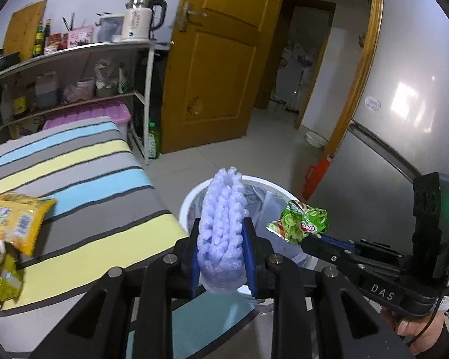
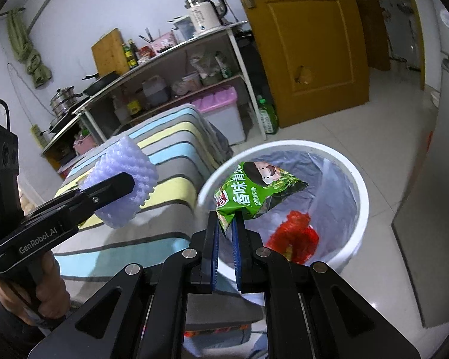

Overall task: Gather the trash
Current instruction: 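Lift the foam net and green bag and carry them over the bin, then open both tools over the bin to drop the net and bag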

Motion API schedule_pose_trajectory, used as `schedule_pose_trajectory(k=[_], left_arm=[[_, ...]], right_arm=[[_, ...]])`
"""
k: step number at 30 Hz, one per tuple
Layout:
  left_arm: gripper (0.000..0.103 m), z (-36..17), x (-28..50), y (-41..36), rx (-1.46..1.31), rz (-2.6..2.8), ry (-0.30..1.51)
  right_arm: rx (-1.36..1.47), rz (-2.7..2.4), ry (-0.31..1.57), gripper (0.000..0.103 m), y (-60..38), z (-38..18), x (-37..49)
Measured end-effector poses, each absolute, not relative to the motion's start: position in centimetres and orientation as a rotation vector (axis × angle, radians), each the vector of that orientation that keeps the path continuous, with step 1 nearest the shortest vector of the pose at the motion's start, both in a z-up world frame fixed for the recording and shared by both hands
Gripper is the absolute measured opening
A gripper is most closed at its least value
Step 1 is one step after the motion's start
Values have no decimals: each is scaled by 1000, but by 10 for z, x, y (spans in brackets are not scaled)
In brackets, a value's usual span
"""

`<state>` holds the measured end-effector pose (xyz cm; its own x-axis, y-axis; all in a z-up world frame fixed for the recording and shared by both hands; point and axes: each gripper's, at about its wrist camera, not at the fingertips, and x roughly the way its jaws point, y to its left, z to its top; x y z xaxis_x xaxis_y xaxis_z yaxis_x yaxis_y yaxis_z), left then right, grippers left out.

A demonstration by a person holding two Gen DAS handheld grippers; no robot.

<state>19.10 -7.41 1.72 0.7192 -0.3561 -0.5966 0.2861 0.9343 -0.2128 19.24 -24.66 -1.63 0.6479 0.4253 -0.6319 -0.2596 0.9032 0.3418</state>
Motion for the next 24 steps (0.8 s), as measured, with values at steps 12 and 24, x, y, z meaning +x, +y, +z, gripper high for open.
schedule_pose_trajectory(k=[12, 24], left_arm=[[27, -10, 225, -104, -100, -390, 783], [43, -22, 240, -106, -112, -392, 833]], right_arm=[[254, 352, 860, 9, -266, -45, 217], [256, 320, 882, 25, -273, -56, 221]])
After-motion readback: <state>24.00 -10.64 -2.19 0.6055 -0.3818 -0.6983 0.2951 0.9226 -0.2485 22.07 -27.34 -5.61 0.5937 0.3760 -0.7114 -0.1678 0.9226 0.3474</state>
